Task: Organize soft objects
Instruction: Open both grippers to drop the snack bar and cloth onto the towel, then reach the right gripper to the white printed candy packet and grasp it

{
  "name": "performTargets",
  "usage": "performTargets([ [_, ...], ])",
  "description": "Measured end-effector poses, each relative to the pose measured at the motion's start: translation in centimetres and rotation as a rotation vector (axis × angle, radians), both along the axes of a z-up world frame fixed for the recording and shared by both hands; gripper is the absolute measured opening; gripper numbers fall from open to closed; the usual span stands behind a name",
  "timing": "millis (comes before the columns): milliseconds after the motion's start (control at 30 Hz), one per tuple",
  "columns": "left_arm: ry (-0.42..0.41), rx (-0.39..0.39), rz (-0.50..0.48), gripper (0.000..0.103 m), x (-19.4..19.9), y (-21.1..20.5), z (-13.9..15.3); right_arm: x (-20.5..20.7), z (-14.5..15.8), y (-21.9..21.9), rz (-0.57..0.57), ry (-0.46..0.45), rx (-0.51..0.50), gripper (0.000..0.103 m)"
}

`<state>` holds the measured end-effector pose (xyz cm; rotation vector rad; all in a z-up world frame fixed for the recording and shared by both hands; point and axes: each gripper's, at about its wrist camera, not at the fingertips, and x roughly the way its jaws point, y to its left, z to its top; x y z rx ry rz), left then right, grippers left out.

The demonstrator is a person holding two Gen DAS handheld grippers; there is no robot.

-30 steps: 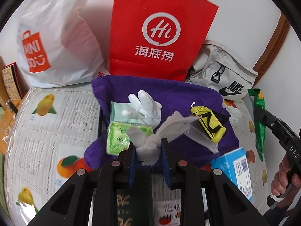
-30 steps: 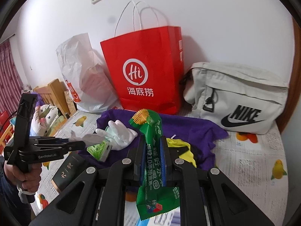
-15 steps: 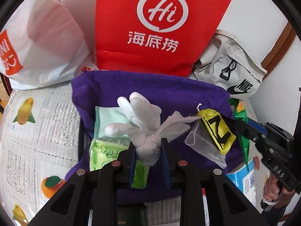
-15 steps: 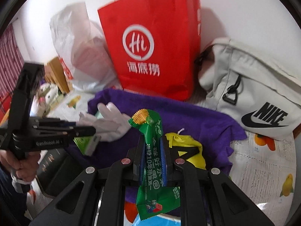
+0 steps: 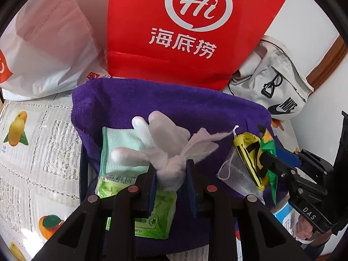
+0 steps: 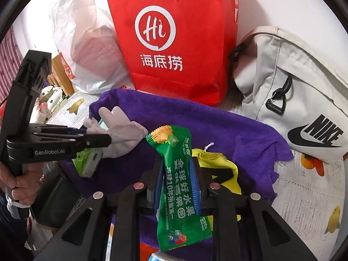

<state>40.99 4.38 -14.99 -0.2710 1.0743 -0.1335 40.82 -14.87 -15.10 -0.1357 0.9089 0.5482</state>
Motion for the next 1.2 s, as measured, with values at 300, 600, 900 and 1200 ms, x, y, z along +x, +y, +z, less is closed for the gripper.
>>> performTargets([
  [300,-0.024,0.005,-0.023,0.048,-0.1,-0.3,0.6,-0.1,-0.2,0.5,0.007,0.013,-0.009,0.047],
  [600,-0.083,0.051,-0.015,0.059,-2.6,-0.1,2.7,-2.8,1.8,-0.6,-0.035,-0.008,0.02,0.049],
  [900,-0.143,0.064,0.019,0.059,-7.8,1.9,5.5,-9.6,3.9,-0.9,-0.048,-0.017,0.061,0.054],
  [1200,-0.145,0.084,0.058,0.059,-13.6,4.6,6.3,-16.3,1.7,1.5,0.01,0.09,0.104,0.058],
])
